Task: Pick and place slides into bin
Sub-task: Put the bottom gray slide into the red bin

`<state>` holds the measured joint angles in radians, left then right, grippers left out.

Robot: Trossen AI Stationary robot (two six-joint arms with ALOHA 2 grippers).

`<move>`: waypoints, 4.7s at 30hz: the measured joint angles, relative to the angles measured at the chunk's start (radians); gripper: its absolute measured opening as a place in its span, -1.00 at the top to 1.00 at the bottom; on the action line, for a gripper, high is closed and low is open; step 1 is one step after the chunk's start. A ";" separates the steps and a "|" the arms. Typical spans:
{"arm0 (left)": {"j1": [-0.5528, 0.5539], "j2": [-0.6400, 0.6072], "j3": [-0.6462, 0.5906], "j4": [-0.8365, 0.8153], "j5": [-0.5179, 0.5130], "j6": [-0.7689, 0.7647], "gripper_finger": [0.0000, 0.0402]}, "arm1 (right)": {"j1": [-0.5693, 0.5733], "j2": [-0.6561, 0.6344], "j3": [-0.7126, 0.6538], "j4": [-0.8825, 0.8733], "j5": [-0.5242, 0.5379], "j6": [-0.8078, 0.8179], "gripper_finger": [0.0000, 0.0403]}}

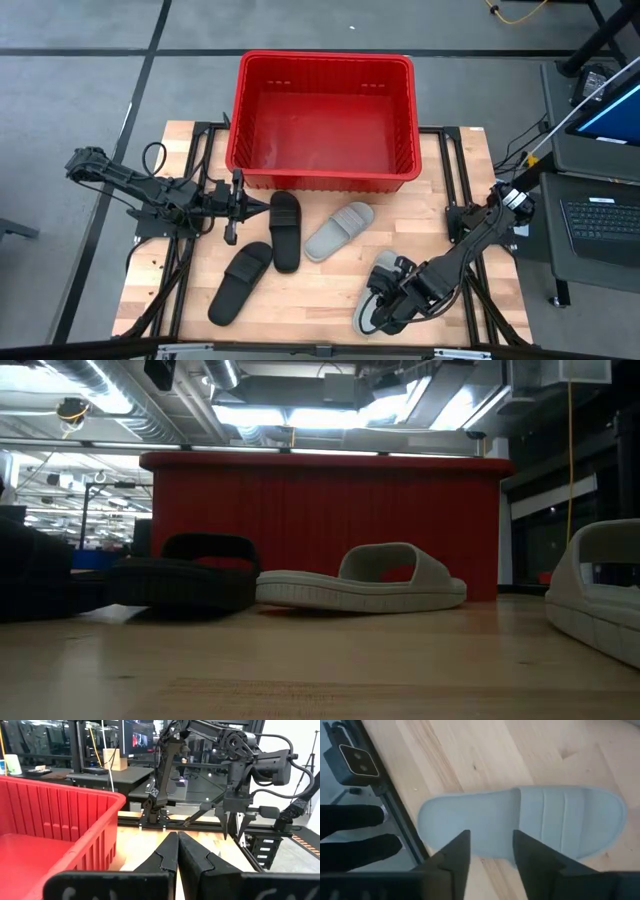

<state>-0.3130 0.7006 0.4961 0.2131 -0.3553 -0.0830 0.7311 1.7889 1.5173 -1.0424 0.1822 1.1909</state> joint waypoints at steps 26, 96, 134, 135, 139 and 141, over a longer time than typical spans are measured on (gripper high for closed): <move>0.000 0.000 0.000 0.000 0.001 0.000 0.99 | 0.021 0.229 -0.001 -0.148 0.086 0.094 0.33; 0.000 0.000 0.000 -0.003 0.088 0.045 0.98 | 0.020 0.225 0.167 -0.200 0.135 0.083 1.00; 0.000 -0.002 0.000 0.001 0.087 0.045 0.97 | -0.140 0.225 0.785 -0.530 0.520 -0.311 1.00; 0.000 -0.002 0.000 0.001 0.088 0.045 0.97 | -0.151 0.225 0.798 -0.530 0.532 -0.334 1.00; 0.000 -0.002 0.000 0.007 0.087 0.045 0.99 | -0.196 0.223 0.840 -0.526 0.579 -0.418 1.00; 0.000 -0.002 0.000 0.017 0.087 0.045 0.99 | -0.215 0.209 0.833 -0.529 0.598 -0.440 1.00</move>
<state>-0.3126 0.6983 0.4957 0.2296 -0.2680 -0.0383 0.5159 1.9975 2.3505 -1.5710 0.7801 0.7508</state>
